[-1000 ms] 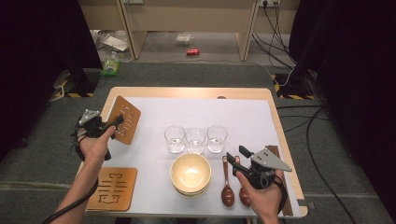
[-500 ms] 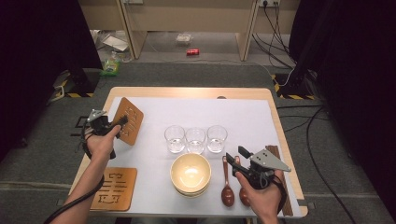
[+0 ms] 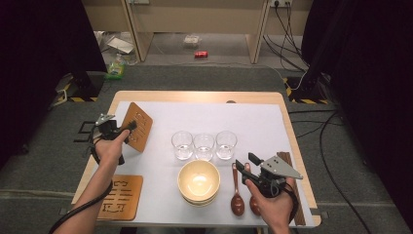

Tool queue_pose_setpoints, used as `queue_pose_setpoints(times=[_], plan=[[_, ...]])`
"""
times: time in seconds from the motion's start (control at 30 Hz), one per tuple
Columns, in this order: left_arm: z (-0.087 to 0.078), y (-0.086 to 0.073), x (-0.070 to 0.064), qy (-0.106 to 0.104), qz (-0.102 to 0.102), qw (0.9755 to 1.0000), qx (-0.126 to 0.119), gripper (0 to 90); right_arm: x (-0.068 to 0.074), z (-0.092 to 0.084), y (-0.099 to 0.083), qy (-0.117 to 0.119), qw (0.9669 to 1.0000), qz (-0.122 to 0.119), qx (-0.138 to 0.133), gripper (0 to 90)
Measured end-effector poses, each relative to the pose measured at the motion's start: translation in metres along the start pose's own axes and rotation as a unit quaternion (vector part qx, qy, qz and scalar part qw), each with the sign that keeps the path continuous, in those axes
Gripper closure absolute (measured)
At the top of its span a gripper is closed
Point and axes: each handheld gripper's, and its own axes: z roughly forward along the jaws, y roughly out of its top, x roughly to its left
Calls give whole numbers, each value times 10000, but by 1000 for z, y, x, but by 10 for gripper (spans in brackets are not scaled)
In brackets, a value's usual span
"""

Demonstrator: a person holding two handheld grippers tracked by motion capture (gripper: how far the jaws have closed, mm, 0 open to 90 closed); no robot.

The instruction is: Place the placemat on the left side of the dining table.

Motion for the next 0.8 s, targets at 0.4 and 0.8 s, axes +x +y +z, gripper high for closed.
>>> queue_pose_setpoints(times=[0.4,0.8], plan=[[6,1,1,38,-93,9999,62,854,0,0,0,13,10000,2,4,477],[11,2,16,259,-109,9993,241,814,1,1,-2,41,10000,-8,29,476]])
